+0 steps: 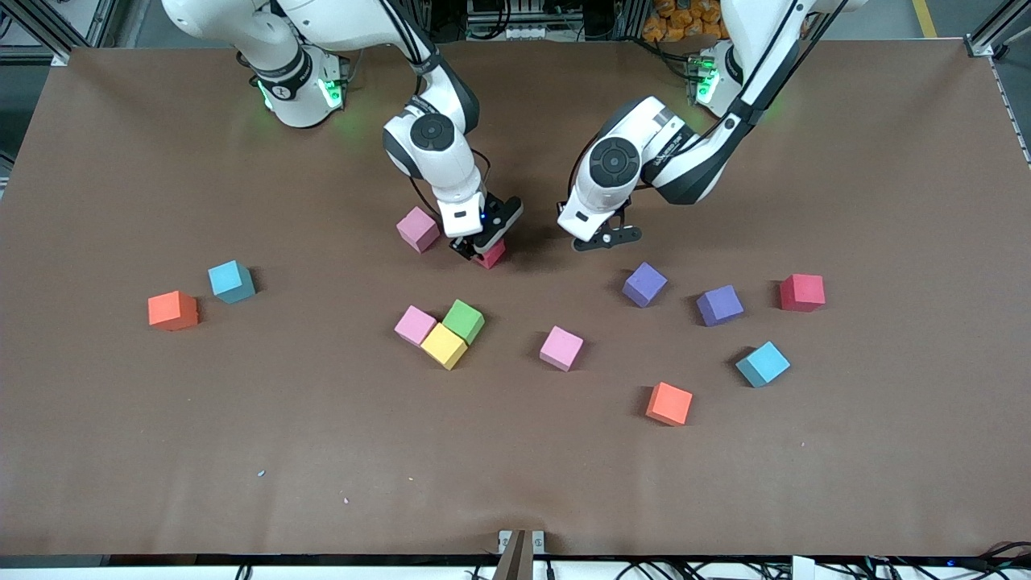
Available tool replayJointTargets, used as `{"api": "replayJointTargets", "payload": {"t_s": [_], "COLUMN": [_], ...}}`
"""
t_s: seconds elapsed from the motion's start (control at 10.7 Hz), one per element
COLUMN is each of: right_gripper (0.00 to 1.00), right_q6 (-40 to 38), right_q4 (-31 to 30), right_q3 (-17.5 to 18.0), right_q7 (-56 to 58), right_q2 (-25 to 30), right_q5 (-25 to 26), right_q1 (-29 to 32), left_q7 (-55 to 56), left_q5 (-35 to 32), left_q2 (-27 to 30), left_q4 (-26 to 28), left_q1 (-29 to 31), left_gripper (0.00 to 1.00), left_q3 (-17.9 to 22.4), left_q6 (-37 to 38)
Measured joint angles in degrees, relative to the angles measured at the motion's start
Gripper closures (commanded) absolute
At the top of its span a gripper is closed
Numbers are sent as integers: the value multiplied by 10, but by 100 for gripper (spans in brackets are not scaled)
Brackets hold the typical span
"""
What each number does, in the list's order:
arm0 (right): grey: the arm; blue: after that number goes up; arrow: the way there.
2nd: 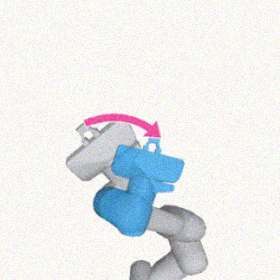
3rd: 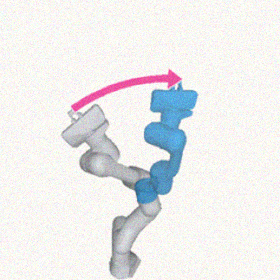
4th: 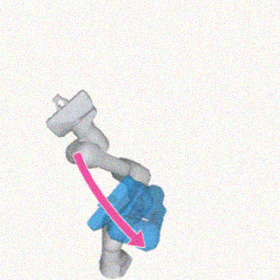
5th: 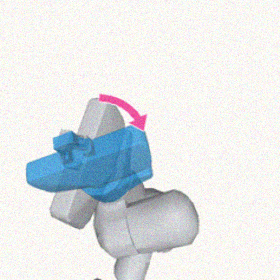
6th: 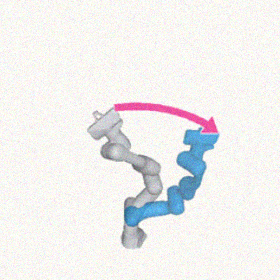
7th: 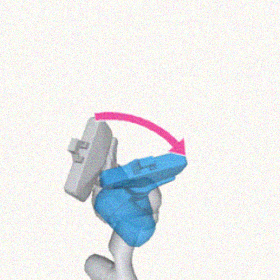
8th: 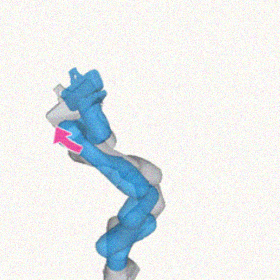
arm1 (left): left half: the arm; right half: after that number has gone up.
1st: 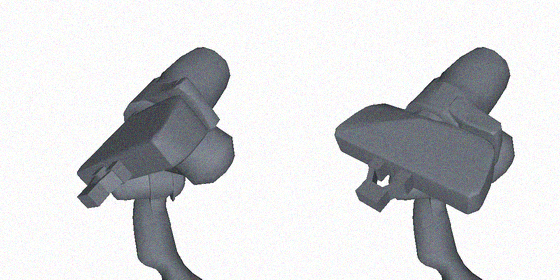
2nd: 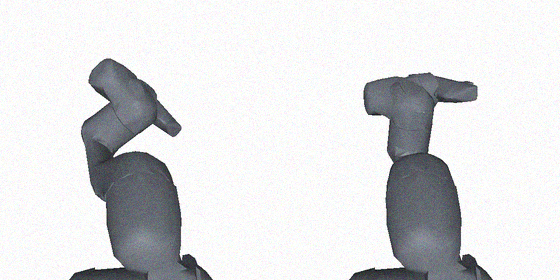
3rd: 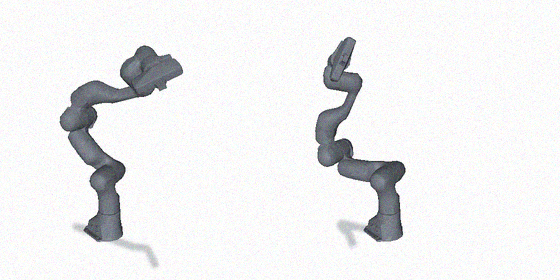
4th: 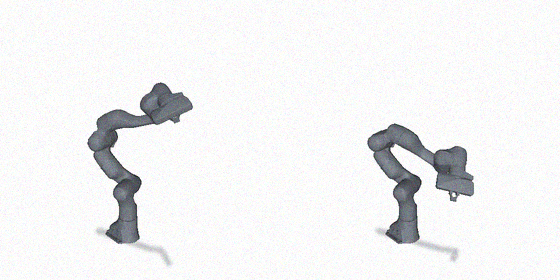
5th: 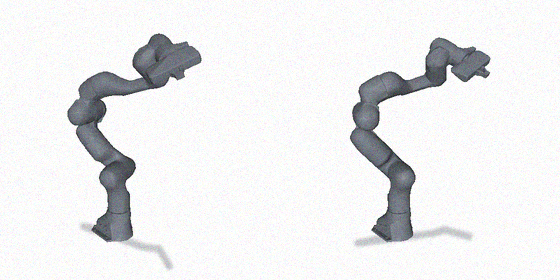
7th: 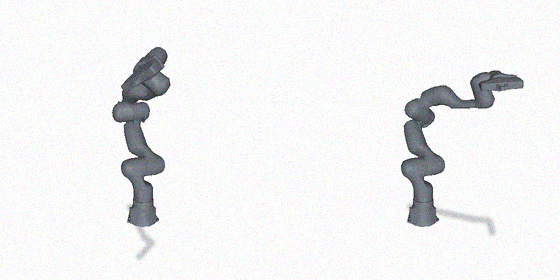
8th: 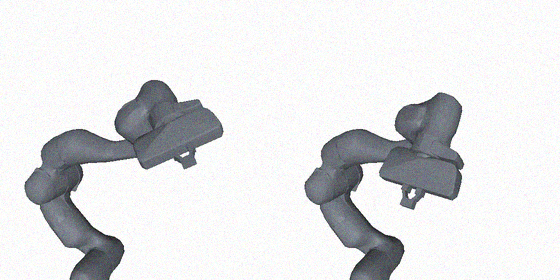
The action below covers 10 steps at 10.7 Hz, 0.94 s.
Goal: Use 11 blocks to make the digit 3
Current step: 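Grasp the red cube with the right gripper and lift it, then carry the red cube to the table middle and release it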
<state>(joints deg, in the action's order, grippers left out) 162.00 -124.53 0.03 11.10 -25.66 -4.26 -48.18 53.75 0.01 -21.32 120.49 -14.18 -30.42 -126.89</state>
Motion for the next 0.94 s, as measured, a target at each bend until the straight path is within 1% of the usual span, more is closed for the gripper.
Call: {"api": "replayJointTargets", "payload": {"t_s": [0.19,0.47,0.66,0.84,0.94], "right_gripper": [100,100,100,100,100], "right_q6": [-7,-76,-103,-98,-78], "right_q4": [0,0,-10,-28,-38], "right_q3": [2,5,16,34,38], "right_q7": [49,91,114,119,120], "right_q2": [8,48,79,96,97], "right_q5": [0,0,0,0,0], "right_q1": [-3,-31,-42,-53,-60], "left_q7": [-24,-36,-36,-36,-36], "left_q5": [0,0,0,0,0], "left_q2": [0,0,0,4,11], "left_q4": [0,0,-1,-3,-7], "left_q1": [0,-13,-17,-11,0], "left_gripper": [100,100,100,100,100], "left_q3": [0,-2,-2,0,1], "left_q6": [10,12,12,34,52]}}
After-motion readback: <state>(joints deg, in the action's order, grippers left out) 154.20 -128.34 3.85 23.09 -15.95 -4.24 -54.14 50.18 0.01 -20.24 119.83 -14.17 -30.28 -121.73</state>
